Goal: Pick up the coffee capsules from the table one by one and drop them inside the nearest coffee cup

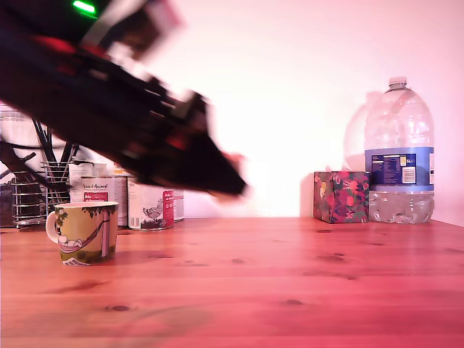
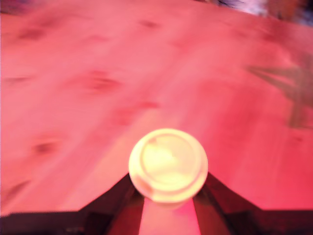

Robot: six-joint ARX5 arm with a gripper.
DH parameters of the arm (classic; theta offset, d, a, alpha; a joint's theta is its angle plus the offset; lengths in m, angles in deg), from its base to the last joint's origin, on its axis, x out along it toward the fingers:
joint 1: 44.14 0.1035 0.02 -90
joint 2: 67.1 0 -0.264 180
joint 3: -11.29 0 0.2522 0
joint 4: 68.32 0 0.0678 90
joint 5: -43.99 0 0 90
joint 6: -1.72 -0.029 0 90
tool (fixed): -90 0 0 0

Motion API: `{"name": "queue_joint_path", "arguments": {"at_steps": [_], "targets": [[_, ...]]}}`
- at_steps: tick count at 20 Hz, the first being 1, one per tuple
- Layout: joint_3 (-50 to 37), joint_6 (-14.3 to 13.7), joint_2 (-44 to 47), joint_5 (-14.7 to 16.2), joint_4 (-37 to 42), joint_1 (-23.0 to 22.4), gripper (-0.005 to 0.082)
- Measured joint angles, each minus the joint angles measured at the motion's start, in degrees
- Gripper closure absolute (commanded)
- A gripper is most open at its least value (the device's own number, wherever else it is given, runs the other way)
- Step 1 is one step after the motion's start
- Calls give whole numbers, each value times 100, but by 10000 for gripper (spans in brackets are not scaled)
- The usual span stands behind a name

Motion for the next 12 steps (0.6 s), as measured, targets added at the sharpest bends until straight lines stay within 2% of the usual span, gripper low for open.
{"name": "queue_joint_path", "arguments": {"at_steps": [6,12], "targets": [[-822,264,-1202,-426,-57,704,676],[-909,282,-2203,-804,-772,1746,676]]}}
